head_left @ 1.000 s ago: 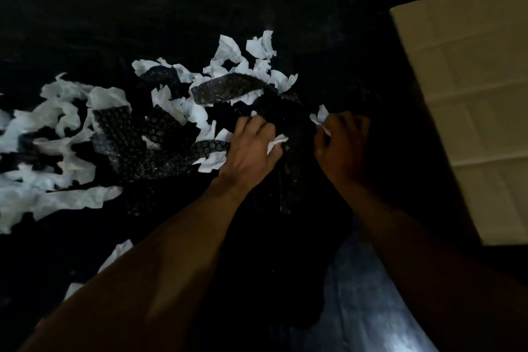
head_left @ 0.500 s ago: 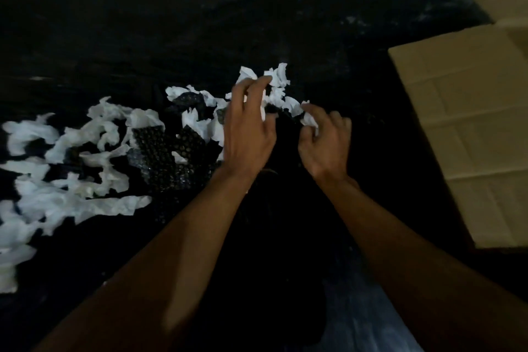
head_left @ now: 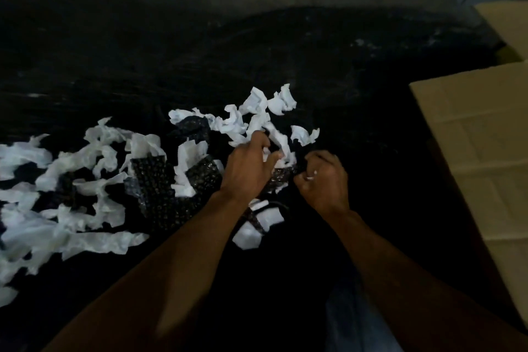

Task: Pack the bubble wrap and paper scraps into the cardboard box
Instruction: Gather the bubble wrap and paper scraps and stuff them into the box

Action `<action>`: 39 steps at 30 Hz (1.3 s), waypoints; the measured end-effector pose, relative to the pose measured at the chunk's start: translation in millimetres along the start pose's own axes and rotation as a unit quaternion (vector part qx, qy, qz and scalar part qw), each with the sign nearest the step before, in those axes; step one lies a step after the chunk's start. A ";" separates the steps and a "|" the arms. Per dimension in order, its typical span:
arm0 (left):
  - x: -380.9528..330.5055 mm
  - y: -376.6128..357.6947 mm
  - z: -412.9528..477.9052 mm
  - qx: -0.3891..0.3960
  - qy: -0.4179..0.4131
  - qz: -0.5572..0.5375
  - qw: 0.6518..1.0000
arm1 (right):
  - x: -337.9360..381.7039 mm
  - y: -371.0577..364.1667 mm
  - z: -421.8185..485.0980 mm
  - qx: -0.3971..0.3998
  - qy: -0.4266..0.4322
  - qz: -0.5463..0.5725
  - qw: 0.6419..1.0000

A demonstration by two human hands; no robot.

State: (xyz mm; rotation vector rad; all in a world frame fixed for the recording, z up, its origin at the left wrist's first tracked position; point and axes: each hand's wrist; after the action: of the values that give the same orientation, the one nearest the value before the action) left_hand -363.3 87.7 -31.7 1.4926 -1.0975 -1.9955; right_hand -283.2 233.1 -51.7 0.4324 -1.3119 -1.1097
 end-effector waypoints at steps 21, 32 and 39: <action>42.0 -15.3 70.6 0.012 -0.061 0.064 0.996 | 11.8 -28.3 49.0 0.061 0.049 -0.082 0.994; 25.4 5.7 66.0 0.005 0.050 0.058 0.997 | 14.7 -12.8 46.2 0.051 0.017 -0.011 0.998; 38.8 -10.3 38.0 -0.023 0.065 0.156 0.985 | 4.7 -16.5 31.7 0.024 0.078 -0.072 0.994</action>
State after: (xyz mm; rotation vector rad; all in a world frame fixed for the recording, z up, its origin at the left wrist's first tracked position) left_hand -410.6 78.9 -58.9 1.3145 -1.1430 -1.6754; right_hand -319.2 231.7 -53.6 0.6454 -1.1863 -1.1419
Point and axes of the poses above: each hand's wrist, its own z-axis towards the middle knuckle, its own y-axis out of the back of the hand, x = y × z, and after that the axes turned 7 degrees about y, right-handed
